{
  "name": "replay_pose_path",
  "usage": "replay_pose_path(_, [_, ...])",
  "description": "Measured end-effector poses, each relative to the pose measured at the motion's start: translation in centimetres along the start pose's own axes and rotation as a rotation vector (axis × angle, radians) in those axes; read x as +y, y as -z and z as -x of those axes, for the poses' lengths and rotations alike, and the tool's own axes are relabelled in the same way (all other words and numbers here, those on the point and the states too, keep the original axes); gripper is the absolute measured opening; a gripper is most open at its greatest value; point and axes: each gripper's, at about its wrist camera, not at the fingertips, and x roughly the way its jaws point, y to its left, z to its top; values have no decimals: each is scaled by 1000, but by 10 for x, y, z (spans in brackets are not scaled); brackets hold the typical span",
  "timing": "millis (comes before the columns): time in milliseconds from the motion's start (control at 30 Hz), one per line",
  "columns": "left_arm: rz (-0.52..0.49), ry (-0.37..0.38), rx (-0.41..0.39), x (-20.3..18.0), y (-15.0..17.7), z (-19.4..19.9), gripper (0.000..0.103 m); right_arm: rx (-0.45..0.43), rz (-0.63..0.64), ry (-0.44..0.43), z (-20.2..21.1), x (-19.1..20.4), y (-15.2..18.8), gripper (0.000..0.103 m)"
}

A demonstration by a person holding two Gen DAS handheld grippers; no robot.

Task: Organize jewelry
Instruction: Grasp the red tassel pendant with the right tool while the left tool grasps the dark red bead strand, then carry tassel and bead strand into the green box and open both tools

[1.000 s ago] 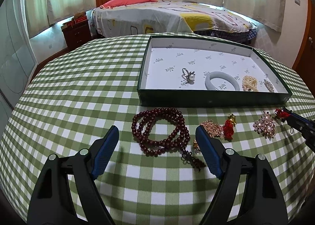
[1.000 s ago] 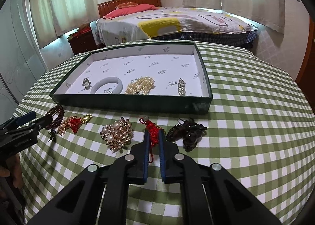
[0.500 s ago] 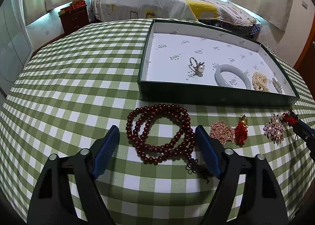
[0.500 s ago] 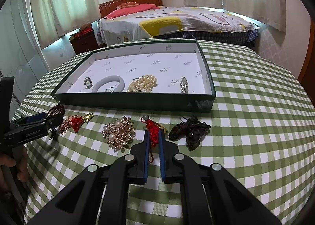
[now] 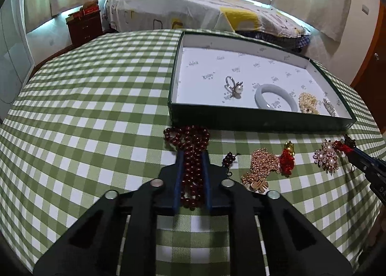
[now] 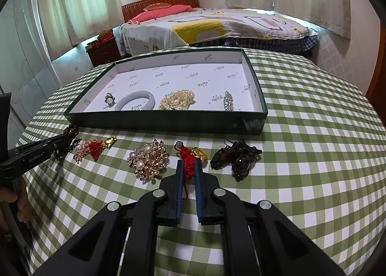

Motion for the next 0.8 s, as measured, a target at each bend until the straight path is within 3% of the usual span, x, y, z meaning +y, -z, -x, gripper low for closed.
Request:
replay_pose_path(333, [-31, 7, -54, -3, 8, 28, 11, -42, 8, -4, 16, 6, -2, 9])
replay_pose_path(800, [-29, 28, -153, -8, -10, 68, 11, -113, 2, -28, 47, 13, -12, 9])
